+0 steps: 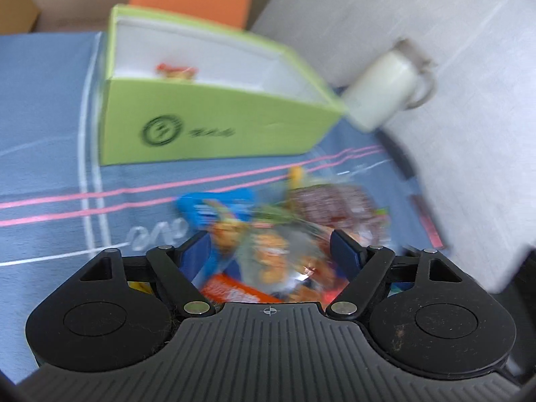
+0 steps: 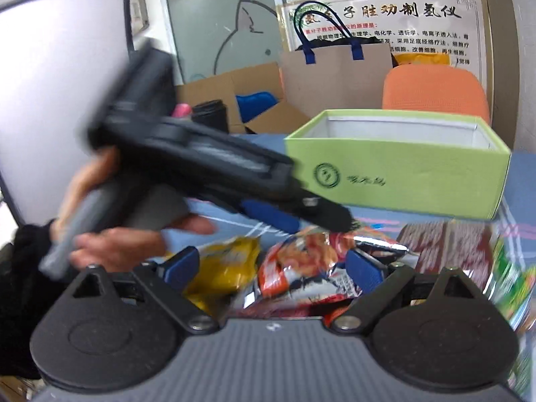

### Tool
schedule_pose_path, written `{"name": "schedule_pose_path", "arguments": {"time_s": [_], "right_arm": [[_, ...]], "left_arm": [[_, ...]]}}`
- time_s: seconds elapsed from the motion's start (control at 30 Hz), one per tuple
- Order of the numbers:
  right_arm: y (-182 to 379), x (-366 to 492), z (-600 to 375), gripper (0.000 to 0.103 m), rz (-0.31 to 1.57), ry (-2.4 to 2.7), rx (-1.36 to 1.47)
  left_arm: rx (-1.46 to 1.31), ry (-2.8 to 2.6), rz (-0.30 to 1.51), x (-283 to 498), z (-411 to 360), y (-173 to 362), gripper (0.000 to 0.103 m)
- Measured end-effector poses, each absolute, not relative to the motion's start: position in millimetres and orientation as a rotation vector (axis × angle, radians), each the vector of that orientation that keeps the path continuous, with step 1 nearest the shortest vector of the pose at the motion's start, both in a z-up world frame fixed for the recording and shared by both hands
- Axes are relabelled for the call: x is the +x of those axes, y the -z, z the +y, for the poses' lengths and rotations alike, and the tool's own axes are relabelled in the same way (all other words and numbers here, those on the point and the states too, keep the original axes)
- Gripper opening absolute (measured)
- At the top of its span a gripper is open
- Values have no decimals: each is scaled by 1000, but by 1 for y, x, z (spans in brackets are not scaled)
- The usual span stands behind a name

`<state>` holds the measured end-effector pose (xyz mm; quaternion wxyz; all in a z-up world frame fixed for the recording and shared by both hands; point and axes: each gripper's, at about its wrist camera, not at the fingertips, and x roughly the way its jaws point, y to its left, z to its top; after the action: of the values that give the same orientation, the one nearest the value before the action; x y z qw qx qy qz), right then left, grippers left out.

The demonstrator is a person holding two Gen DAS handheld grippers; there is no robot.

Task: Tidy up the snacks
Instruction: 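Grasp the silver-and-orange snack bag with the left tool, then carry the silver bag into the green box and open the left tool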

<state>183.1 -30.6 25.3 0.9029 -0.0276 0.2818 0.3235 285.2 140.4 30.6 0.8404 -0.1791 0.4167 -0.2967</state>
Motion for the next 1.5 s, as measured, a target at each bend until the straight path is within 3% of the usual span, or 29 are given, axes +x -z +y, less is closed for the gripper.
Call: {"name": "schedule_pose_path", "arguments": {"time_s": [0.2,0.37,0.43,0.47,0.53,0.67,0.9,1.1,1.23,1.33,1.5], "right_arm": [[-18,173,-37,93,582,-628,-68],[-4,181,-22,94,592,-577,-123],[-1,184,-20,93,585,-589,-130],[-2,184,-19,89,576,-587,-148],[-9,181,-21,63,541,-581,-172],[-25,183,-29,63,492,-618,-147],[-63,234,-26,70,372,-594,-190],[-71,333,-33,72,445,-581,-162],[-57,385,-42,71,538,-570,-119],[-49,409,-45,72,568,-545,-93],[-75,384,-66,80,461,-542,-65]], "left_arm": [[-194,485,806,267,129,-42,68],[-235,576,883,289,132,-26,71],[-245,586,916,292,125,-14,61],[-276,601,918,292,126,-11,41],[-300,583,904,284,127,-17,35],[-267,530,829,270,124,-44,34],[-291,488,734,310,121,-102,35],[-255,436,747,401,101,-121,36],[-257,422,793,453,93,-105,44],[-265,397,787,473,93,-96,60],[-244,367,718,455,105,-111,64]]}}
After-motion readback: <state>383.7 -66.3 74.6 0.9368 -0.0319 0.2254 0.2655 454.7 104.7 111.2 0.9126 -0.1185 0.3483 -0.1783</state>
